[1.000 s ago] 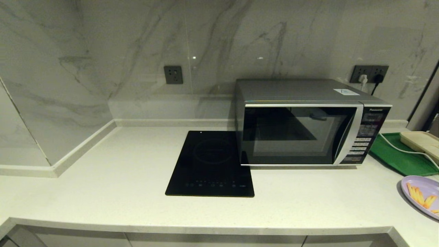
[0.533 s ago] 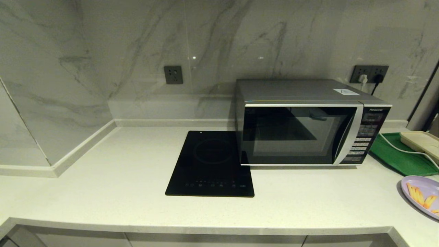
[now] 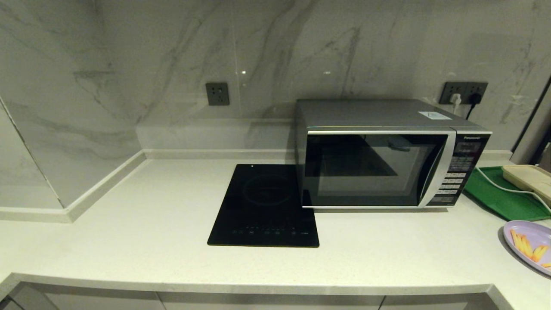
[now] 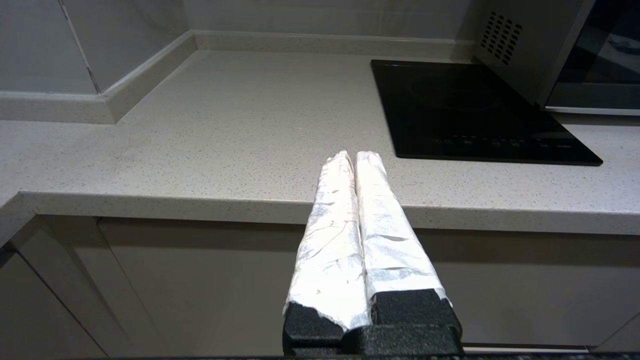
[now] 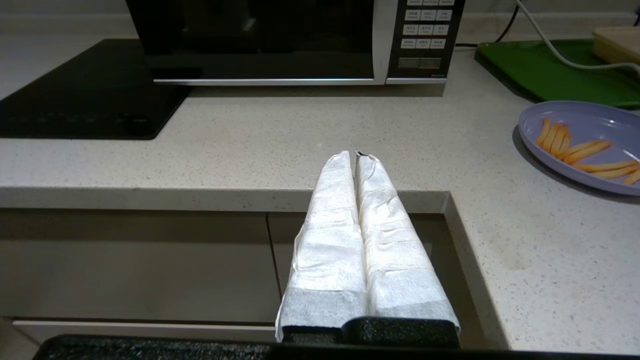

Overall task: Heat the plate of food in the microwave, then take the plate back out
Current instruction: Open the microwave oven

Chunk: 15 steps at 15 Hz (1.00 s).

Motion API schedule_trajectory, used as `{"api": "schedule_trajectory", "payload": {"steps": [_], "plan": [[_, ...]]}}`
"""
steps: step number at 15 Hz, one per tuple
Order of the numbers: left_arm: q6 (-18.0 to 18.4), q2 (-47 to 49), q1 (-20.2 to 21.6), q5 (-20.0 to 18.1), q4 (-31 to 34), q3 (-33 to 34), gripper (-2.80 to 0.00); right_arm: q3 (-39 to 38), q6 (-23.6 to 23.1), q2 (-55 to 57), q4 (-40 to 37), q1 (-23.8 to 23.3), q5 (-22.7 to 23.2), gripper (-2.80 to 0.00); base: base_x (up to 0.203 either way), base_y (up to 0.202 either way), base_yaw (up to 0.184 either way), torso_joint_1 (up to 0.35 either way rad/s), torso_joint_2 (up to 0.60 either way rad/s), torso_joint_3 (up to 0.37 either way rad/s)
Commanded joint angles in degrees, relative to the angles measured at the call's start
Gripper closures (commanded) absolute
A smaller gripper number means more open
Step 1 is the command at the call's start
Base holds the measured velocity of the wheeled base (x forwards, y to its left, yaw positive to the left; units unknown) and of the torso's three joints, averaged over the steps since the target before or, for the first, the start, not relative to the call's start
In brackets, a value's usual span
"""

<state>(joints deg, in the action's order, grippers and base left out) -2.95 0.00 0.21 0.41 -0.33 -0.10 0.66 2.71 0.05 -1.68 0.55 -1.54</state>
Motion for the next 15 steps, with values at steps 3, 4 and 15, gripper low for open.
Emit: {"api": "schedule_trajectory", "payload": {"steps": [3,4,15], "plan": [[-0.04,0.0,0.05,0.02,-0.02,0.01,0.0,0.9,-3.94,3.21,-1.03,0.01,0.26,0.0,0.0,0.0,0.0,0.0,0.0,0.0],[-0.04,0.0,0.0,0.02,-0.02,0.01,0.0,3.44,-2.38,5.24,-1.47,0.03,0.17,0.0,0.0,0.0,0.0,0.0,0.0,0.0],[-0.04,-0.09,-0.02,0.02,-0.02,0.01,0.0,54.43,-1.49,58.74,-8.4,-0.39,-19.72,0.0,0.0,0.0,0.0,0.0,0.0,0.0]]}}
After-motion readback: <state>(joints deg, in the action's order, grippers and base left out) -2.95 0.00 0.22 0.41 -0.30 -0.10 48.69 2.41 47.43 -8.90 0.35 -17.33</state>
